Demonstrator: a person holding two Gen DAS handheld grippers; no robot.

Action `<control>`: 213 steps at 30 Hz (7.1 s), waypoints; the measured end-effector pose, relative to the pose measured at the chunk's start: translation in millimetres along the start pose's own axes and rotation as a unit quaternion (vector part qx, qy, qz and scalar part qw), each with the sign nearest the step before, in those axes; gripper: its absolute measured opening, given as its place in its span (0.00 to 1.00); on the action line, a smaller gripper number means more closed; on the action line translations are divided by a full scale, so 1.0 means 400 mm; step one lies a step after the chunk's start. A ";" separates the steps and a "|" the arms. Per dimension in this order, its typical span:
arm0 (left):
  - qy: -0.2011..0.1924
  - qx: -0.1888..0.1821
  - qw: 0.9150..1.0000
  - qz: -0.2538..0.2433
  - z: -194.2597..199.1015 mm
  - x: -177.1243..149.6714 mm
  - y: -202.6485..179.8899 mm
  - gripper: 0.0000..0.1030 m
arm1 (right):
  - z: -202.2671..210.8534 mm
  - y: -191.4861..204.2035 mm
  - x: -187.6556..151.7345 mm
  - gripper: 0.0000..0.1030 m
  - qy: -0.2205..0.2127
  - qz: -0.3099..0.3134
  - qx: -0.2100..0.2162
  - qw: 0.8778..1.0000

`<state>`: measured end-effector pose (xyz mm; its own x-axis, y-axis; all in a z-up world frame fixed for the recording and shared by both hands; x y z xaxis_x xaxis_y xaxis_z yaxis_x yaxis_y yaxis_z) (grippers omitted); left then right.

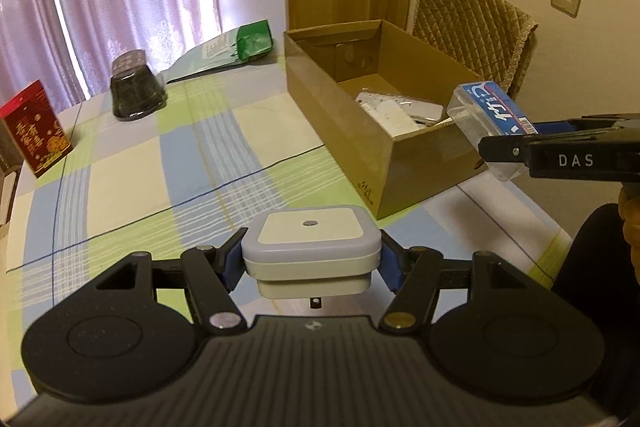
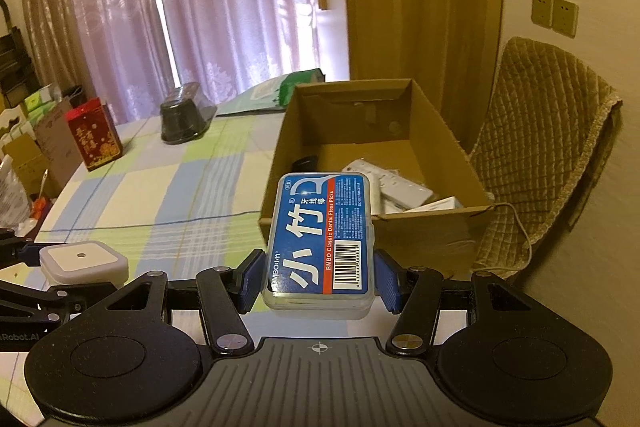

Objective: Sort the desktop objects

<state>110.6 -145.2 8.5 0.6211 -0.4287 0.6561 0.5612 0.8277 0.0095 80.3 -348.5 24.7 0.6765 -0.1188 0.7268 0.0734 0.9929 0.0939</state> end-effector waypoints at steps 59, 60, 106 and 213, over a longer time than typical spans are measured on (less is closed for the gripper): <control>-0.035 -0.070 0.995 -0.057 -0.318 0.405 -0.204 0.59 | -0.171 -0.218 0.154 0.55 -0.009 0.003 -0.038 0.999; -0.033 -0.066 0.995 -0.064 -0.328 0.404 -0.208 0.59 | -0.177 -0.220 0.154 0.55 -0.007 0.003 -0.038 0.999; -0.016 -0.015 1.000 -0.012 -0.335 0.350 -0.063 0.73 | -0.254 -0.178 0.182 0.55 0.007 0.038 -0.032 0.999; -0.010 -0.013 0.997 0.069 -0.129 0.226 -0.109 0.99 | -0.009 -0.224 0.076 0.95 0.022 -0.017 -0.033 0.999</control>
<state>170.3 -238.7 28.5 0.6831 -0.3036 0.6643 0.4853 0.8684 -0.1022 96.9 -441.0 35.8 0.7043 -0.1531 0.6932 0.1439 0.9870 0.0718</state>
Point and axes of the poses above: each gripper's, at about its wrist camera, not at the fingertips, and z roughly against the way its jaws point, y to its left, x to its top, the point moved 5 cm from there along -z, roughly the way its jaws point, and after that the axes turned 4 degrees about y, right-handed, at the moved point
